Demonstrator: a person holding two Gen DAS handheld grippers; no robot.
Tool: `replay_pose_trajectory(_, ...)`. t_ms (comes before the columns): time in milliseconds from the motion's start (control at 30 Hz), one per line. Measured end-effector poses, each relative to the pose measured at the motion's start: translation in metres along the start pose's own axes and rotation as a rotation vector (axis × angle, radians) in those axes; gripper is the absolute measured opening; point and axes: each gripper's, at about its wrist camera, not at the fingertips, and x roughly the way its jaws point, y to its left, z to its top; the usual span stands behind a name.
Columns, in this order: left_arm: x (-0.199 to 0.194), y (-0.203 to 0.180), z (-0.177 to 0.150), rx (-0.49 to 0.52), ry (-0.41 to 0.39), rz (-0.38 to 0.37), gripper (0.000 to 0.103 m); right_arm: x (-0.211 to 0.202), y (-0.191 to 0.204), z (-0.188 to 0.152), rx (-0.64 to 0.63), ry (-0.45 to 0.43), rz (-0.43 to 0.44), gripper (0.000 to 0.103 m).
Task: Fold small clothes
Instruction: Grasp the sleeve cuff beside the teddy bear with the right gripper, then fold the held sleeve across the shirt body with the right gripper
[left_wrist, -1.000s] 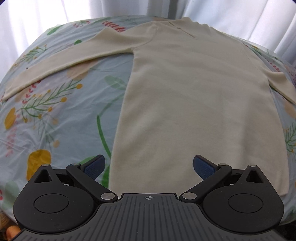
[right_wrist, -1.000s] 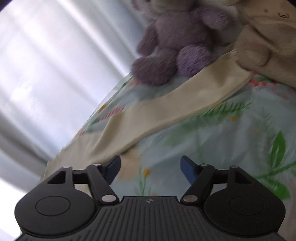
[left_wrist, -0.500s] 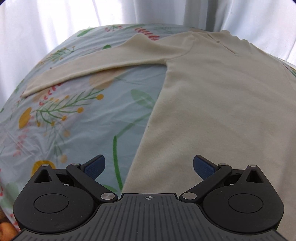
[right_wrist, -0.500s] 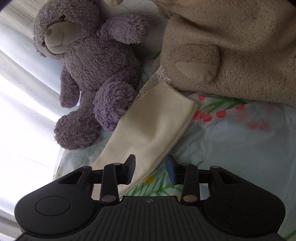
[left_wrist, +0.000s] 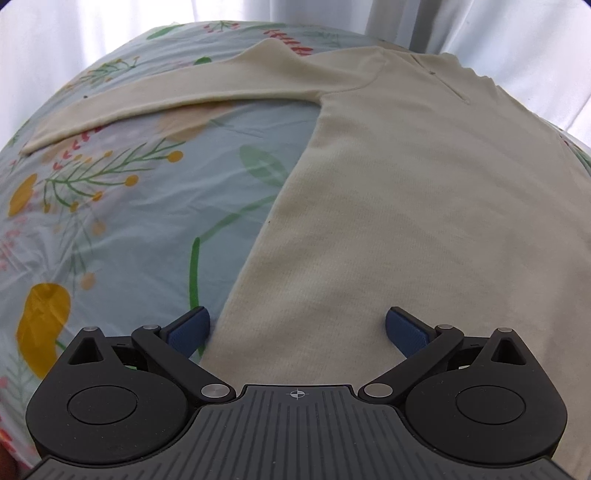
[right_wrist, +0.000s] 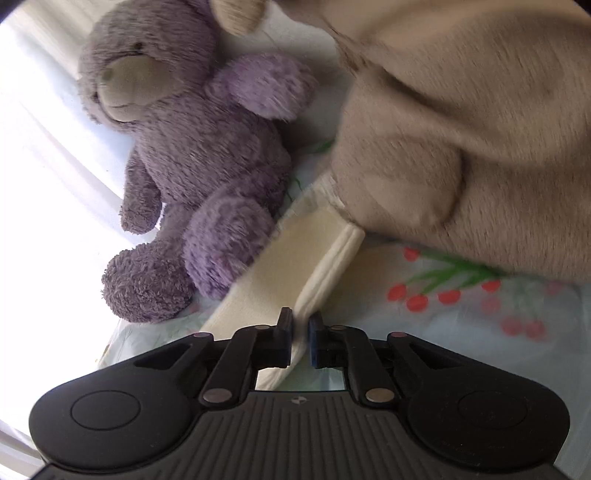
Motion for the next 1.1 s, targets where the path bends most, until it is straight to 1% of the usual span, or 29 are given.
replay_pose_trajectory(67,0.000,0.001,-0.001,0.012,-0.013,-0.007,0.103,-0.013,0.025,0.000,-0.077,-0.049,0.016,0.006)
replay_pose_trajectory(133,0.000,0.002,-0.002,0.015,-0.017,-0.016,0.103,-0.027,0.061,-0.005,-0.182,-0.082,0.073,0.006)
replay_pose_trajectory(200,0.000,0.003,-0.001,0.024,-0.016,-0.027,0.103,-0.044,0.109,-0.019,-0.315,-0.104,0.181,0.006)
replay_pose_trajectory(233,0.000,0.004,0.000,0.031,-0.013,-0.033,0.103,-0.053,0.133,-0.029,-0.373,-0.104,0.249,0.006)
replay_pose_trajectory(300,0.001,0.006,0.004,0.034,-0.003,-0.047,0.103,-0.073,0.184,-0.061,-0.495,-0.078,0.420,0.006)
replay_pose_trajectory(367,-0.002,0.009,0.008,0.010,0.005,-0.055,0.103,-0.093,0.225,-0.100,-0.617,-0.024,0.575,0.008)
replay_pose_trajectory(433,-0.012,0.011,0.017,-0.007,-0.017,-0.109,0.099,-0.104,0.248,-0.134,-0.694,0.072,0.700,0.017)
replay_pose_trajectory(467,-0.017,0.010,0.023,-0.003,-0.035,-0.150,0.096,-0.106,0.253,-0.147,-0.705,0.107,0.728,0.028)
replay_pose_trajectory(500,-0.022,0.008,0.031,0.002,-0.049,-0.196,0.092,-0.106,0.254,-0.158,-0.707,0.131,0.732,0.035)
replay_pose_trajectory(567,-0.029,0.001,0.053,0.011,-0.072,-0.318,0.092,-0.098,0.249,-0.171,-0.686,0.187,0.697,0.035)
replay_pose_trajectory(600,-0.029,-0.004,0.065,0.009,-0.066,-0.381,0.092,-0.092,0.245,-0.175,-0.662,0.224,0.664,0.035)
replay_pose_trajectory(667,-0.020,-0.016,0.092,-0.005,-0.029,-0.505,0.092,-0.080,0.231,-0.177,-0.607,0.286,0.615,0.035)
replay_pose_trajectory(700,-0.014,-0.025,0.104,-0.010,-0.017,-0.540,0.089,-0.077,0.225,-0.179,-0.587,0.304,0.597,0.035)
replay_pose_trajectory(733,-0.006,-0.036,0.115,0.004,-0.007,-0.559,0.086,-0.075,0.219,-0.179,-0.573,0.311,0.577,0.035)
replay_pose_trajectory(767,0.003,-0.048,0.125,0.021,0.007,-0.569,0.079,-0.074,0.215,-0.179,-0.561,0.314,0.560,0.035)
replay_pose_trajectory(800,0.015,-0.060,0.136,0.028,0.030,-0.587,0.075,-0.073,0.210,-0.180,-0.544,0.320,0.544,0.035)
replay_pose_trajectory(900,0.047,-0.094,0.153,0.036,0.106,-0.655,0.068,-0.069,0.196,-0.178,-0.488,0.341,0.519,0.035)
replay_pose_trajectory(1000,0.072,-0.118,0.157,0.022,0.181,-0.689,0.059,-0.065,0.185,-0.176,-0.463,0.344,0.488,0.035)
replay_pose_trajectory(1033,0.079,-0.122,0.157,0.017,0.199,-0.692,0.055,-0.065,0.182,-0.174,-0.455,0.343,0.479,0.035)
replay_pose_trajectory(1067,0.085,-0.125,0.157,0.013,0.217,-0.693,0.047,-0.065,0.178,-0.172,-0.448,0.344,0.472,0.035)
replay_pose_trajectory(1100,0.090,-0.130,0.156,0.013,0.239,-0.694,0.044,-0.064,0.175,-0.170,-0.442,0.344,0.463,0.035)
